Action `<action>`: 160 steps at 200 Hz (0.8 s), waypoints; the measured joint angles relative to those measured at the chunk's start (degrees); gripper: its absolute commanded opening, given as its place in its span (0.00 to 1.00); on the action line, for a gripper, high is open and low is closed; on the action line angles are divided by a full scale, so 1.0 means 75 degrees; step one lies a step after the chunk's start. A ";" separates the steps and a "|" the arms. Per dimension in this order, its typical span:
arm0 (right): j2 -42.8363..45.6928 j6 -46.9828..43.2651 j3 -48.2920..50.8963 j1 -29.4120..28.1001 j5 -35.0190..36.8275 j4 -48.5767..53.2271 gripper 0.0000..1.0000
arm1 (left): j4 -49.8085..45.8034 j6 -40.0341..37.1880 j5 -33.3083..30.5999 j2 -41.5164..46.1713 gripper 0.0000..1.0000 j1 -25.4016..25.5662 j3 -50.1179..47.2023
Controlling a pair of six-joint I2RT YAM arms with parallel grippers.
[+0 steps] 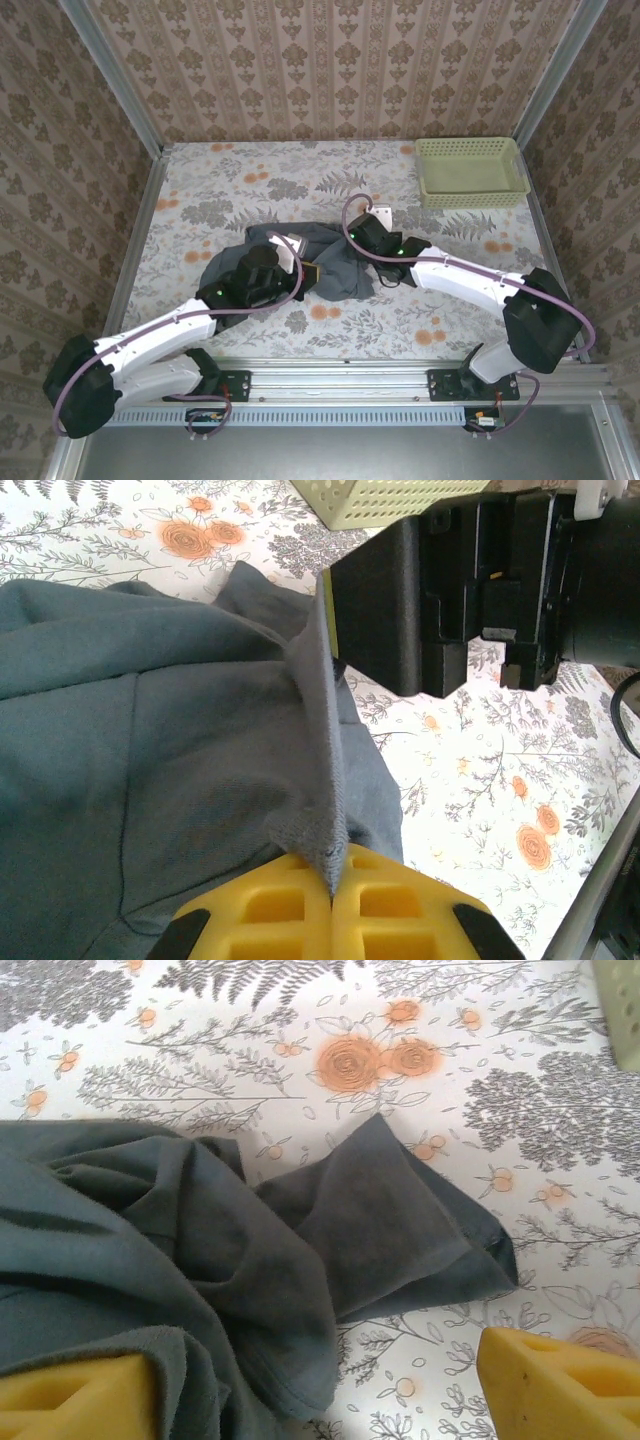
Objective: Fold the inside-out t-shirt
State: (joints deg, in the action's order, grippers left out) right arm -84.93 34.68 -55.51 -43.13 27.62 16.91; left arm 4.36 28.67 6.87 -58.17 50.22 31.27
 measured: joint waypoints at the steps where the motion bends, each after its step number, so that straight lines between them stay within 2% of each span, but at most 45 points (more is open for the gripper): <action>1: 0.0003 0.0000 0.0006 -0.0003 -0.0009 -0.0003 0.80 | 0.0000 0.0000 0.0000 0.0000 0.00 0.0000 0.0000; 34: 0.0341 -0.0082 0.0411 -0.0236 -0.0356 0.0012 0.82 | 0.0006 0.0000 0.0003 -0.0076 0.00 0.0000 0.0000; 82: 0.0166 0.0070 0.0321 -0.0353 -0.0510 0.0388 0.72 | 0.0032 -0.0003 0.0006 -0.0169 0.00 0.0000 0.0000; 115: 0.0119 0.0268 0.0245 -0.0137 -0.0073 0.1169 0.56 | 0.0026 -0.0012 -0.0038 -0.0169 0.00 0.0006 0.0000; 148: 0.0498 0.0227 0.0245 0.0169 0.0353 0.1888 0.31 | -0.0023 -0.0122 -0.0207 -0.0175 0.00 0.0009 0.0000; 160: 0.0734 0.0146 0.0245 0.0236 0.0393 0.1999 0.27 | -0.0038 -0.0184 -0.0254 -0.0201 0.00 0.0023 0.0000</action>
State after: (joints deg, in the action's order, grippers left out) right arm -79.42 35.77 -53.67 -41.36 30.57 31.90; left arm 4.08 27.29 4.97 -59.68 50.39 31.27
